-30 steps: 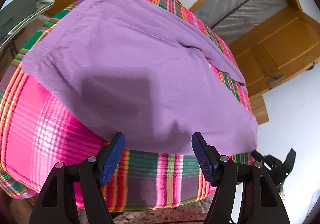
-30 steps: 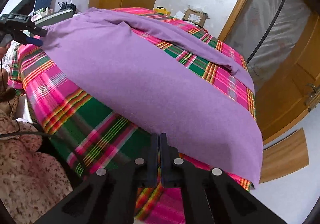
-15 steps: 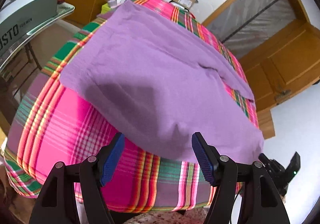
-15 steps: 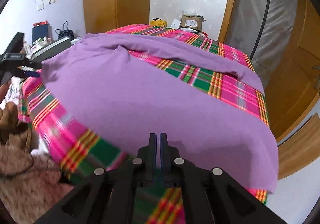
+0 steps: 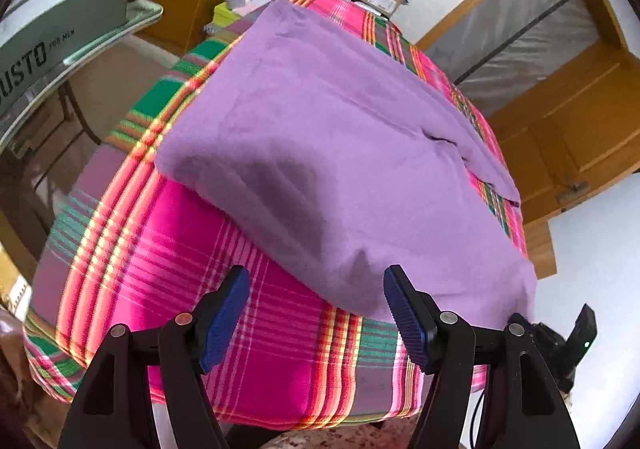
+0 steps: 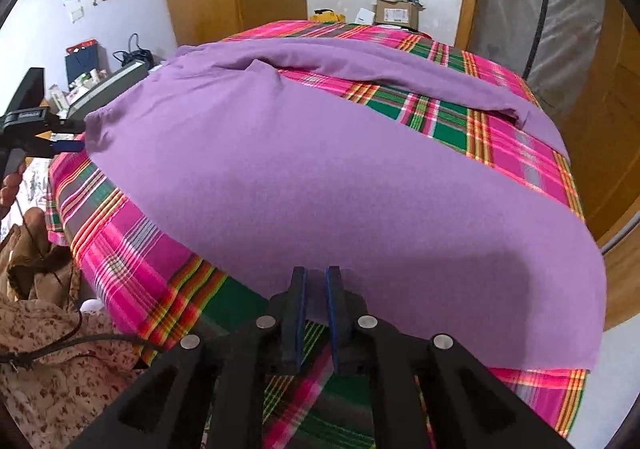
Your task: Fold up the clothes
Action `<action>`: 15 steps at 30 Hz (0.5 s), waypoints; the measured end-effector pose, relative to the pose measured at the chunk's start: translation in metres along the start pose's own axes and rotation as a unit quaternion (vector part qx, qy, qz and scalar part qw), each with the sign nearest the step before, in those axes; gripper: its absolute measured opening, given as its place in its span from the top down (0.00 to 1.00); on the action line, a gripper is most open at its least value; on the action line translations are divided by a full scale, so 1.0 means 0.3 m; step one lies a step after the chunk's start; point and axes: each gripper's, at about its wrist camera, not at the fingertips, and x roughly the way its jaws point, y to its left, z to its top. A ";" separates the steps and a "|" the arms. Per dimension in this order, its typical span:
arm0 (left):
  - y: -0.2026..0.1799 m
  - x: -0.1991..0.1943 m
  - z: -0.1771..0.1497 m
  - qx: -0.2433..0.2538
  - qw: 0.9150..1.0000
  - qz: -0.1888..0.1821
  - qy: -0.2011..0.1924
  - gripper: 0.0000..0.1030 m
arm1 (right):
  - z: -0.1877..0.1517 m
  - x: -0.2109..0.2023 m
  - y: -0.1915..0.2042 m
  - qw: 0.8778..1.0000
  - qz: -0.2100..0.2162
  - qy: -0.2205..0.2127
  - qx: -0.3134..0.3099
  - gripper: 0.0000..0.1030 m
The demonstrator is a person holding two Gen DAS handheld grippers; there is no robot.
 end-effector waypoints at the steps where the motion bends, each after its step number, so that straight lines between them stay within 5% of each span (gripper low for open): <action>1: -0.004 -0.005 0.013 0.004 1.000 -0.001 -0.004 0.30 | 0.022 0.001 0.000 1.000 0.006 -0.006 0.002 0.91; 15: -0.034 0.049 0.274 0.029 0.999 0.024 -0.022 0.30 | 0.374 0.203 0.000 0.998 0.057 -0.031 0.018 0.81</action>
